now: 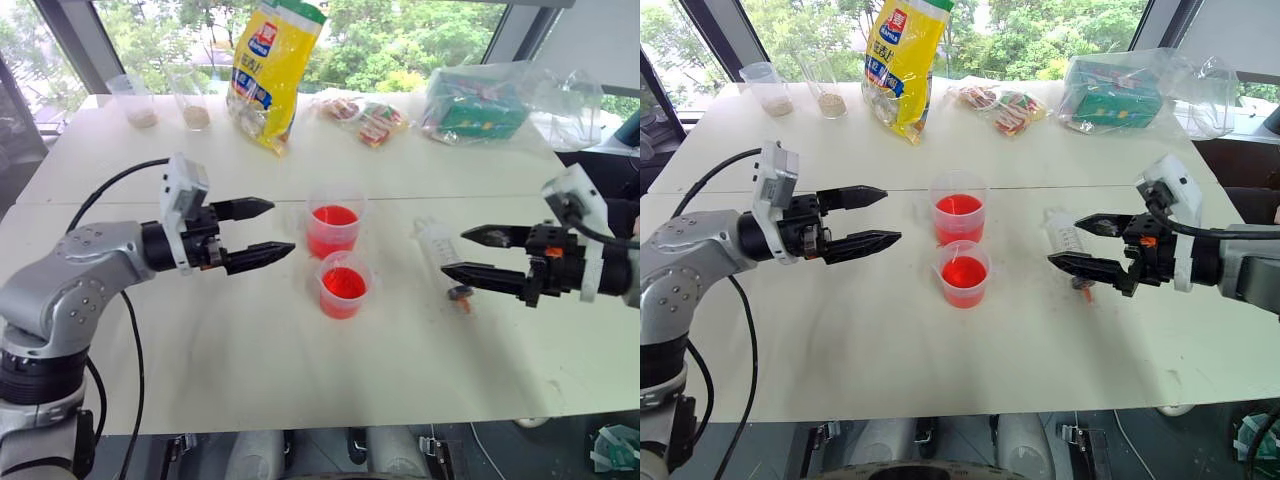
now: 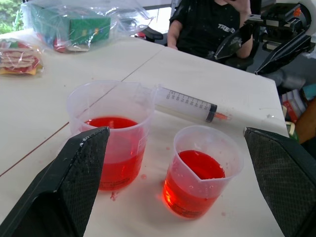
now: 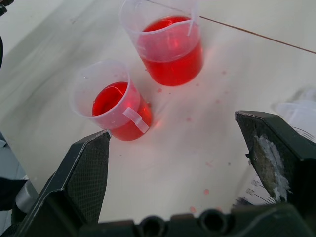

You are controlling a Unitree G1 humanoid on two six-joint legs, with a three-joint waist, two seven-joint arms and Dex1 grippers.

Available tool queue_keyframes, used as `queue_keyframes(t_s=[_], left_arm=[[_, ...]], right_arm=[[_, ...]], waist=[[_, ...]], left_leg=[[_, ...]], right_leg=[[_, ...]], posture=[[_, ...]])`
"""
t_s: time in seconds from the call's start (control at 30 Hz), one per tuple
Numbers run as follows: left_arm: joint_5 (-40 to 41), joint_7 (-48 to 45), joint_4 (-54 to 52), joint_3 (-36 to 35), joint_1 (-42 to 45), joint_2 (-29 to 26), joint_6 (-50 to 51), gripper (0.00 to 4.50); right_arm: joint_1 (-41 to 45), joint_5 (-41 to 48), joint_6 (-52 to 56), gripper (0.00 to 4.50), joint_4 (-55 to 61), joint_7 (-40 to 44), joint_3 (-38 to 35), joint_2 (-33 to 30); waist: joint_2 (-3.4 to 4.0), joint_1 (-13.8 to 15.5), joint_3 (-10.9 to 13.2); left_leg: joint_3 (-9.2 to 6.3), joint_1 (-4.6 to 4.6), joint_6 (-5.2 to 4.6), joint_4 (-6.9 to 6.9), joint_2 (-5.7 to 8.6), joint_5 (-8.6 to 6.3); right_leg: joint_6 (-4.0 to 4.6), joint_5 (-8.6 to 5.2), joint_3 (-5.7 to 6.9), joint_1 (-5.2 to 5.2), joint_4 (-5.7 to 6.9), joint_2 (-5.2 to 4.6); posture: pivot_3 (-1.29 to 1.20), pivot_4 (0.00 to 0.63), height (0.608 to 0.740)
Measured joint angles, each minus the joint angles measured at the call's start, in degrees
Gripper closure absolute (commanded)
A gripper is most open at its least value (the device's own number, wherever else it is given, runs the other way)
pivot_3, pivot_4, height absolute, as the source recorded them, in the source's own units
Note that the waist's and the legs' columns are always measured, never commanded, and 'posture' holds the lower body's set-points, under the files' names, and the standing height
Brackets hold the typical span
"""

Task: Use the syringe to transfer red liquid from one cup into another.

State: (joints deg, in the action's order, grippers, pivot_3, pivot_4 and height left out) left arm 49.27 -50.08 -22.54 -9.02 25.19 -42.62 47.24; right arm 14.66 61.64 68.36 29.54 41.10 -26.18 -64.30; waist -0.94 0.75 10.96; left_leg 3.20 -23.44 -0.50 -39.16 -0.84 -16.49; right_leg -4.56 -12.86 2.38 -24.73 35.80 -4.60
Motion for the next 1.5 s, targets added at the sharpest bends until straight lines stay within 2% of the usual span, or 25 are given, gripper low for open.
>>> queue_keyframes(t_s=[0.4, 0.6, 0.77, 0.93, 1.17, 1.5], left_arm=[[0.0, -1.7, 0.3, 1.6, 0.4, 1.7, -0.5, 0.00], [-0.2, -2.2, 1.8, 2.5, 2.6, 2.1, -0.6, 0.00], [-1.0, -2.2, 2.1, 3.0, 2.6, 2.4, -1.5, 0.00], [-1.3, -1.7, 2.1, 3.7, 2.8, 3.5, -1.5, 0.00], [-1.8, -0.2, 2.0, 3.6, 2.5, 4.7, -2.2, 0.00], [-2.0, 2.7, -0.4, 3.5, 0.2, 5.8, -2.8, 0.00]], right_arm=[[-1.3, 0.3, 1.0, 0.10, 0.0, -1.5, -1.1, -0.1], [-0.1, -0.1, 2.4, 0.10, -0.3, -5.7, 0.0, -0.1], [5.4, -1.4, 6.5, 0.10, -4.3, -11.3, 6.4, 0.3], [15.3, -7.2, 10.0, 0.10, -13.2, -14.9, 16.7, 3.0], [23.3, -20.1, 5.7, 0.10, -28.7, -12.0, 31.3, 8.5], [31.4, -34.6, -2.6, 0.10, -43.7, -5.5, 41.9, 16.6]], waist=[[0.00, 0.0, 0.0], [0.00, 0.0, 0.0], [0.00, -0.1, 0.0], [0.00, -0.2, 0.0], [0.00, -0.1, 0.0], [0.00, -0.5, 0.0]], left_leg=[[0.00, 0.00, 0.00, 0.00, 0.00, 0.00], [0.00, 0.01, 0.00, -0.01, 0.00, 0.00], [0.01, 0.02, 0.00, -0.01, -0.01, 0.00], [0.02, 0.01, 0.00, -0.01, 0.00, 0.00], [0.04, -0.02, -0.01, -0.01, 0.02, 0.00], [0.06, 0.02, -0.01, -0.01, 0.01, 0.00]], right_leg=[[0.00, 0.00, 0.00, 0.00, 0.00, 0.01], [0.00, 0.00, 0.00, 0.01, 0.01, 0.01], [0.02, 0.00, -0.02, 0.00, 0.01, 0.01], [0.05, 0.00, -0.04, -0.02, 0.01, 0.02], [-0.16, 0.11, -0.03, -0.03, 0.00, 0.03], [-0.19, 0.13, -0.03, -0.02, 0.04, 0.03]], posture=[[0.00, 0.150, 0.740], [0.00, 0.150, 0.740], [0.00, 0.150, 0.740], [0.00, 0.150, 0.740], [0.00, 0.150, 0.740], [0.00, 0.150, 0.740]])
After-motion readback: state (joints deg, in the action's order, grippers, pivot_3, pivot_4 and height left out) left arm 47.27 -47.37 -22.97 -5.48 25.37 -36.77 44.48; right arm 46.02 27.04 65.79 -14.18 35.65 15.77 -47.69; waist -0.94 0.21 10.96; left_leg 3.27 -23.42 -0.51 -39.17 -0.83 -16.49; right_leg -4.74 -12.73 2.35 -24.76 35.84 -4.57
